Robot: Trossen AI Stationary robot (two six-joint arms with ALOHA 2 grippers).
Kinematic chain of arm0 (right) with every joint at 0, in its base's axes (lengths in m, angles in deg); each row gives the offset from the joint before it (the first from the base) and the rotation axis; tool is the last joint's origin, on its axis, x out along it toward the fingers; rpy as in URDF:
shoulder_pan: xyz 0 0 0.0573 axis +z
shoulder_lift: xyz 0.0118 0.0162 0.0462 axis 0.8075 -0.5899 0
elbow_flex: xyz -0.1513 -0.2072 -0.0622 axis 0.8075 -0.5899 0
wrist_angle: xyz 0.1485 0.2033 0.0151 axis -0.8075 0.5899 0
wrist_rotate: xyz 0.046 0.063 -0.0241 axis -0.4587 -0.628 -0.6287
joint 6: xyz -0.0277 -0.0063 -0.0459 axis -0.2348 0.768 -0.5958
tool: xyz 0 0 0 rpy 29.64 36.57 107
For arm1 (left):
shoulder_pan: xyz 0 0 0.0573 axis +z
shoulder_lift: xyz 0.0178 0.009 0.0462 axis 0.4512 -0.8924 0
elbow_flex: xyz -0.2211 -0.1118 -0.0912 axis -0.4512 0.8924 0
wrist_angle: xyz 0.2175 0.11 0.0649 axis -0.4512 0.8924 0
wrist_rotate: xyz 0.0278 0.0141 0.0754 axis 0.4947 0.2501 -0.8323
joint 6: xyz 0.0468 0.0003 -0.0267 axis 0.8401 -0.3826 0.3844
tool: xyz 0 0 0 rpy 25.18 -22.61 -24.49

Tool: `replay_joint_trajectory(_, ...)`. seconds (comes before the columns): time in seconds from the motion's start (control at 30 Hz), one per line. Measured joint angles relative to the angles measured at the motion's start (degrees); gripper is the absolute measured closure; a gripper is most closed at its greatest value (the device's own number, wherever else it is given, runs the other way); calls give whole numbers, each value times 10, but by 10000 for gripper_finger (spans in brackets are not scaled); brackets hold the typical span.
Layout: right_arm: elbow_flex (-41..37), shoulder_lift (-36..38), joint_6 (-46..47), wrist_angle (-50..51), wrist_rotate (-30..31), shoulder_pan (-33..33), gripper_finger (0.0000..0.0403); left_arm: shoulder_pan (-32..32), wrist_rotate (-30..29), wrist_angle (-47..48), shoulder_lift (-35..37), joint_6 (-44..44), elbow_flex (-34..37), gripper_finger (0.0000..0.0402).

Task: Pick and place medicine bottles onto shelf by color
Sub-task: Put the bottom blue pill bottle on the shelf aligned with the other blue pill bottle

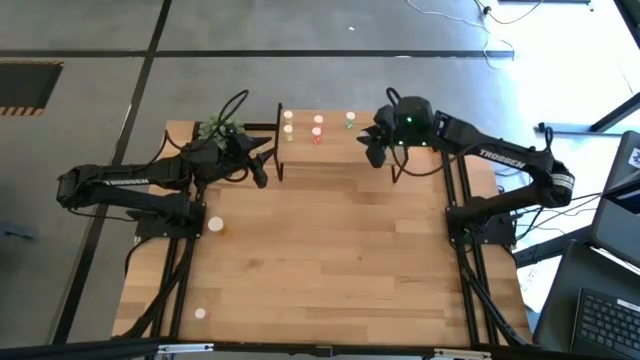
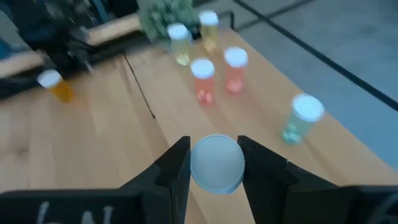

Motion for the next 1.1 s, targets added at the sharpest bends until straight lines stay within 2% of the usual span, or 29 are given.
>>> replay_joint_trajectory(0.2,-37,-3,2,-69,-3,0,276,0,0,0,0,0,0,260)
replay_joint_trajectory(1.1,-37,-93,2,-120,19,-6,276,0,0,0,0,0,0,260)
